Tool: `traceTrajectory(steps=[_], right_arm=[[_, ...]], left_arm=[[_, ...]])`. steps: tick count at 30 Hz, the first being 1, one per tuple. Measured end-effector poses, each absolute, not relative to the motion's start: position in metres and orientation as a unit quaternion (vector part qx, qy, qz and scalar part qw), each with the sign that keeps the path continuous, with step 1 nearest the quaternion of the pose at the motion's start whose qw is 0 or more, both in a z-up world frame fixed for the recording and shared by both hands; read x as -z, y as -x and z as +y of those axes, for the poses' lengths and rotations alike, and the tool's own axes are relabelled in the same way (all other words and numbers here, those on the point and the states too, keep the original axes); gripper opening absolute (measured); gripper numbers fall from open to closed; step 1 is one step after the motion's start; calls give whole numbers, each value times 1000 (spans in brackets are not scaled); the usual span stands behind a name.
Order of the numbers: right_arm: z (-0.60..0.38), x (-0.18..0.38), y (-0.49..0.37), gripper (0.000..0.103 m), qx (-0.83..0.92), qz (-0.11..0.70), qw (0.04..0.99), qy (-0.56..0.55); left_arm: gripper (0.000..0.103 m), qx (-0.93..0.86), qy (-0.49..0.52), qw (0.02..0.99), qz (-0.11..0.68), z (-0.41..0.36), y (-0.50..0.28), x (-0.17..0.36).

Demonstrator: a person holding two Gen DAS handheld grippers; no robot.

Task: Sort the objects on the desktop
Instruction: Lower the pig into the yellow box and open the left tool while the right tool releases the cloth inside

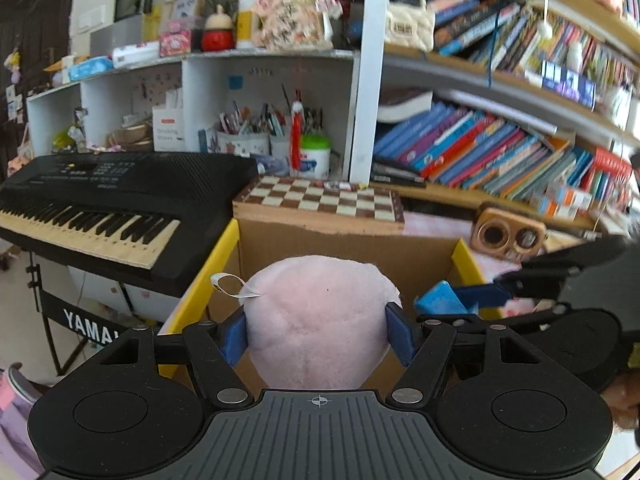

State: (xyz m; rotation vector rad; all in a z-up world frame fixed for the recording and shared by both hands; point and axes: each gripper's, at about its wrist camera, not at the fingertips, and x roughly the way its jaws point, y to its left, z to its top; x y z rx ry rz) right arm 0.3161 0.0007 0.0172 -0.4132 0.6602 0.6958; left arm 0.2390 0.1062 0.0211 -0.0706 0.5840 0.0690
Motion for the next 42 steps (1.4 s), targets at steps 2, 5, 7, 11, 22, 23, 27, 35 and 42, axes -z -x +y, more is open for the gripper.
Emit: traceTrajectory(steps=[2,5,7,11,22,23,27,35,42], right_arm=[[7,-10,-326,29,-336,322,857,222],[14,1,-338,29,-346,332,840,253],[19,7,-343,29,-353,337,828,275],[30,19,-349,29,-371,342,801,323],[42,38,-355,28,-397,369,744,390],[42,38,-355,28,-398,370,743,390],[41,38,-354,28,-400,370,742,389],[39,34,-353,32,-395,360,757,377],[28,16,-343,39,-385,337,785,349]], left_arm=[[70,-35,23,954,298,104,-249,-17],[70,-34,12,949,315,103,-261,-10],[70,-33,2,944,328,102,-269,-5],[70,-30,-11,934,356,101,-284,3],[71,-24,-40,906,420,95,-301,21],[71,-24,-40,906,420,95,-301,21],[73,-25,-38,906,421,95,-299,21],[77,-29,-41,914,403,97,-293,15],[82,-23,-47,932,359,93,-278,-7]])
